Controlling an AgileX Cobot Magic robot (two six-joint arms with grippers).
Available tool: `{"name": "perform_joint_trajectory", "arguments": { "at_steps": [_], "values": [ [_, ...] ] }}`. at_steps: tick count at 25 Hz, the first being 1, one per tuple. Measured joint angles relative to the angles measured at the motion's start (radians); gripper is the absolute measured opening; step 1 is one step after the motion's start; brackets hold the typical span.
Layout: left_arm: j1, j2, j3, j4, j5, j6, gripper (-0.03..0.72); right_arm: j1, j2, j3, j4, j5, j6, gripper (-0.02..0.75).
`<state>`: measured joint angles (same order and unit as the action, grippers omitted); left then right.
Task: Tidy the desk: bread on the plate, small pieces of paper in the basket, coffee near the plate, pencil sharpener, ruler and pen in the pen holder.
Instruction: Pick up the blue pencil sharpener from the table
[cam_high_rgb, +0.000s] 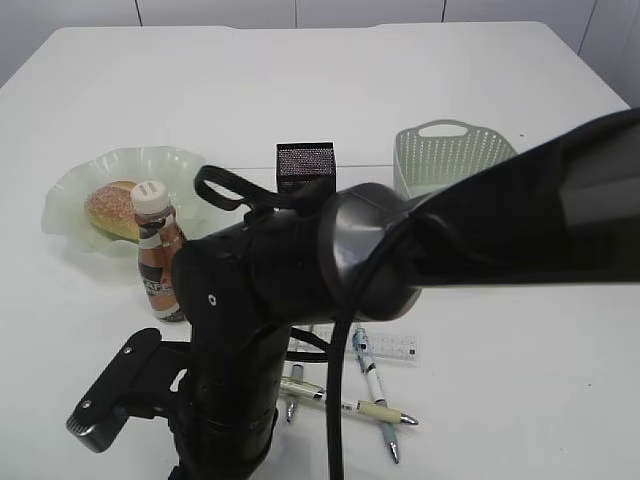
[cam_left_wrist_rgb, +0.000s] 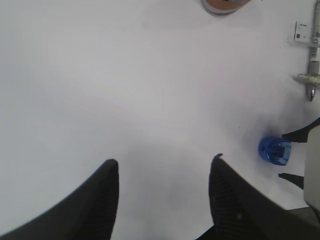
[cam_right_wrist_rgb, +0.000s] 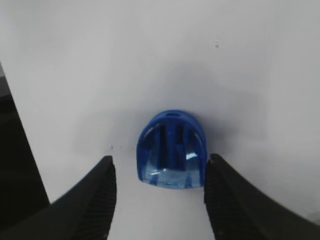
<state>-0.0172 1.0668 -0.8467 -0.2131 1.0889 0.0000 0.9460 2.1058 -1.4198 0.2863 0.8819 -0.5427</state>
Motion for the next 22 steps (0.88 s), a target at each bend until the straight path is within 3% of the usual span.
{"name": "perform_joint_trajectory", "arguments": {
  "at_steps": [22],
  "values": [
    [0.000,0.000,0.000,0.000,-0.012,0.000,0.423,0.000,0.003,-0.001,0.028,-0.064,0.018,0.415]
  ]
}}
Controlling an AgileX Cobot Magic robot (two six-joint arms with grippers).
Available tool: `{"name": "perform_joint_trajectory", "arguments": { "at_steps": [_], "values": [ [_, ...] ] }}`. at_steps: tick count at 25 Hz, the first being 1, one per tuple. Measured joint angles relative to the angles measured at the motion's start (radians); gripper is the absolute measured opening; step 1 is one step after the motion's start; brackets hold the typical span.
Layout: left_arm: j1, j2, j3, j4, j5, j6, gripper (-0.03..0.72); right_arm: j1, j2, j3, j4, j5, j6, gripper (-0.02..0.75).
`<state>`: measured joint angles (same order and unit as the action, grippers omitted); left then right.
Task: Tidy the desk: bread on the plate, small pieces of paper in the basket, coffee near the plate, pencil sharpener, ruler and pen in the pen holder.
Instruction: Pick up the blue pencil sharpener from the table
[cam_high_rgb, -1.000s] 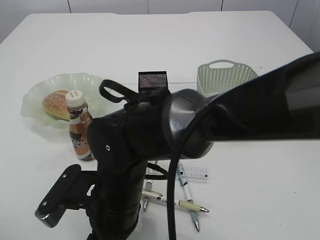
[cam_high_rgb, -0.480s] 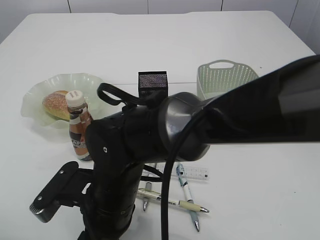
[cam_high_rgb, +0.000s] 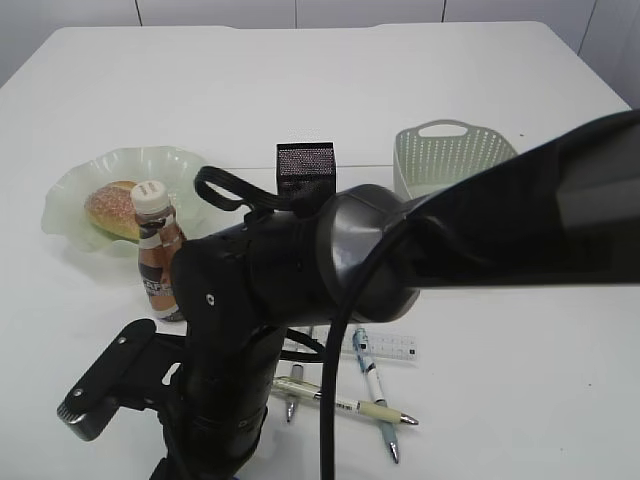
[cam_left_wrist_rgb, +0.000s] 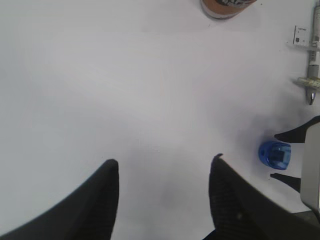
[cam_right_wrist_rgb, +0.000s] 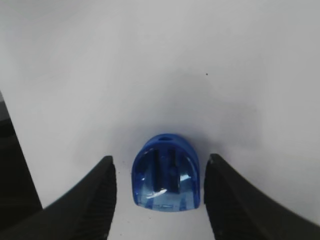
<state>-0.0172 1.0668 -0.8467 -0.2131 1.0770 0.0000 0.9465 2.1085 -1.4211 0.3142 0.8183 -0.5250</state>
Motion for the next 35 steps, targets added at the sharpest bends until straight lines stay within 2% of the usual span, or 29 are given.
{"name": "perform_joint_trajectory", "arguments": {
  "at_steps": [16,21,26,35],
  "values": [
    [0.000,0.000,0.000,0.000,-0.005,0.007,0.423,0.008,0.038,0.000,-0.041,-0.014,0.062,0.414],
    [0.000,0.000,0.000,0.000,-0.005,0.014,0.423,0.009,0.038,-0.002,-0.047,-0.014,0.066,0.342],
    [0.000,0.000,0.000,0.000,-0.005,0.016,0.423,0.009,0.038,-0.002,-0.047,-0.014,0.071,0.323],
    [0.000,0.000,0.000,0.000,-0.014,0.017,0.423,-0.005,0.017,-0.071,-0.015,0.123,0.072,0.322]
  ]
}}
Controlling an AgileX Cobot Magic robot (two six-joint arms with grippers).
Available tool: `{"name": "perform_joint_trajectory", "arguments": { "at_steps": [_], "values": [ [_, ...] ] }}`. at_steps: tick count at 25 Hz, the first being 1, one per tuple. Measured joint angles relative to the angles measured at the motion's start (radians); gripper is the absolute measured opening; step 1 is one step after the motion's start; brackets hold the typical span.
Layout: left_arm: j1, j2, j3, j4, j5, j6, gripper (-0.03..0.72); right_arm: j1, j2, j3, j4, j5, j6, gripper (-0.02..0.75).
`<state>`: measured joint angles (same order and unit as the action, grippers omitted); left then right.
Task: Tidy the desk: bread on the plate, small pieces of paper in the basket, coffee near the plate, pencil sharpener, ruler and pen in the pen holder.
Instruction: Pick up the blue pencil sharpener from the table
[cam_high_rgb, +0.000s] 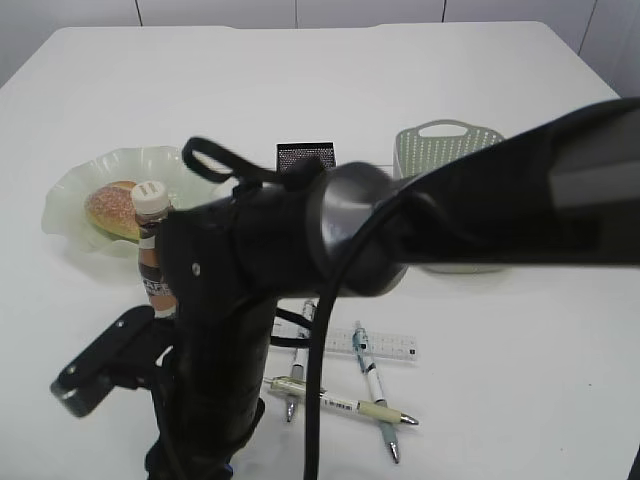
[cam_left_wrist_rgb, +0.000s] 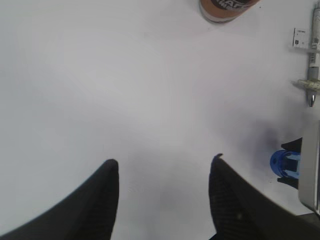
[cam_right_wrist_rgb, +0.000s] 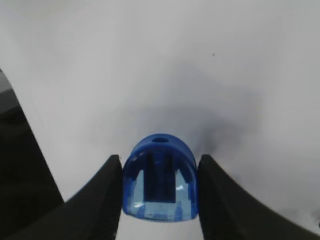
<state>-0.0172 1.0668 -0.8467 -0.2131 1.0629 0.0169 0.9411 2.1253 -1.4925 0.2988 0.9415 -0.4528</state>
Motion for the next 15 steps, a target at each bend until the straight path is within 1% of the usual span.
{"name": "perform_joint_trajectory", "arguments": {
  "at_steps": [4,7,12,15],
  "values": [
    [0.000,0.000,0.000,0.000,-0.010,0.000,0.423,-0.057,-0.059,-0.012,0.080,0.012,-0.008,0.322],
    [0.000,0.000,0.000,0.000,-0.011,0.002,0.423,-0.120,-0.096,-0.012,0.115,0.025,-0.010,0.322],
    [0.000,0.000,0.000,0.000,-0.011,0.002,0.423,-0.251,-0.158,-0.012,0.186,0.035,-0.075,0.322],
    [0.000,0.000,0.000,0.000,-0.011,0.002,0.423,-0.335,-0.191,-0.012,0.286,0.040,-0.133,0.322]
  ]
}}
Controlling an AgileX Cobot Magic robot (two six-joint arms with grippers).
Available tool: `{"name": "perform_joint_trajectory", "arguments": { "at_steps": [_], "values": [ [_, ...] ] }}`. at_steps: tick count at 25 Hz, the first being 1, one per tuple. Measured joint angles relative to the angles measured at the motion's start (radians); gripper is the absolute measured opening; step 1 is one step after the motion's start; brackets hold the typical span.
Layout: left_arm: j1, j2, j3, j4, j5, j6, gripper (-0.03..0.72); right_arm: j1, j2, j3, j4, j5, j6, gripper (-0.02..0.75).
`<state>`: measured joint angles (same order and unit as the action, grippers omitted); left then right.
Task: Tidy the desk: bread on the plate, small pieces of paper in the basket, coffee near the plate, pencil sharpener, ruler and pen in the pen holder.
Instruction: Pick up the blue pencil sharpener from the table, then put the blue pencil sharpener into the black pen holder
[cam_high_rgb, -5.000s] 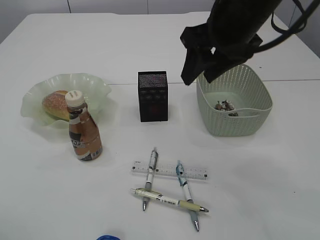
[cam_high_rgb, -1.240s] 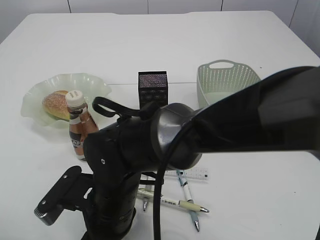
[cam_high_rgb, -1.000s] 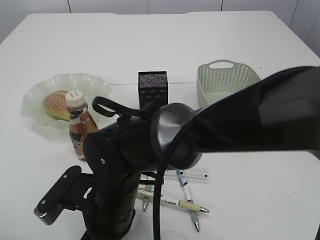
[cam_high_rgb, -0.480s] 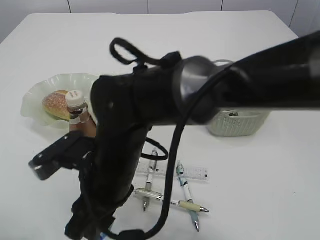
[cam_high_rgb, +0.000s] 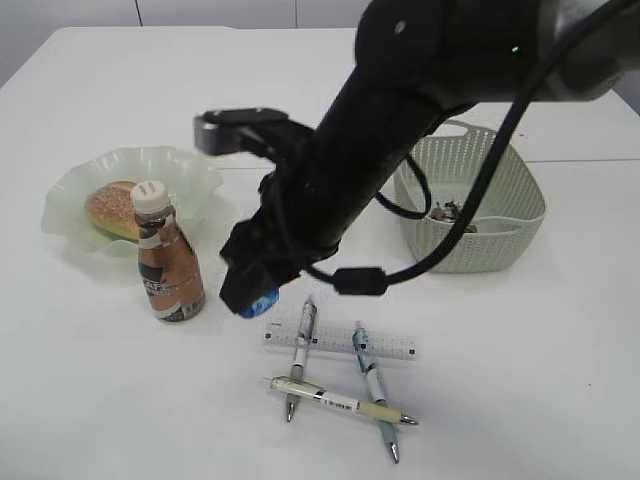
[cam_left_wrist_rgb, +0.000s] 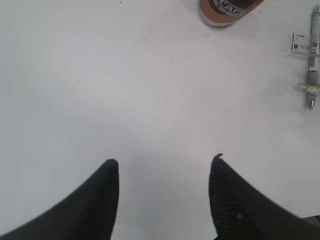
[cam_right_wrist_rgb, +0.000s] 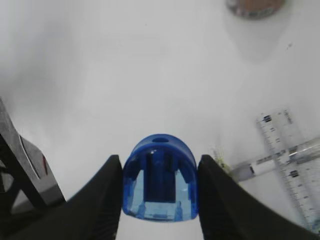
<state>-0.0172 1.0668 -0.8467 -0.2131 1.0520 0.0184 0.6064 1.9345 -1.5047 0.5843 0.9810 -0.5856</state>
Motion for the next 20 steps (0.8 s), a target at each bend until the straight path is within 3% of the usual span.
{"name": "perform_joint_trajectory", "arguments": {
  "at_steps": [11,20],
  "values": [
    [0.000,0.000,0.000,0.000,0.010,0.000,0.423,-0.304,-0.017,0.000,0.580,-0.091,-0.364,0.322],
    [0.000,0.000,0.000,-0.003,0.010,0.000,0.423,-0.344,0.084,-0.079,0.840,-0.273,-0.626,0.322]
  ]
}}
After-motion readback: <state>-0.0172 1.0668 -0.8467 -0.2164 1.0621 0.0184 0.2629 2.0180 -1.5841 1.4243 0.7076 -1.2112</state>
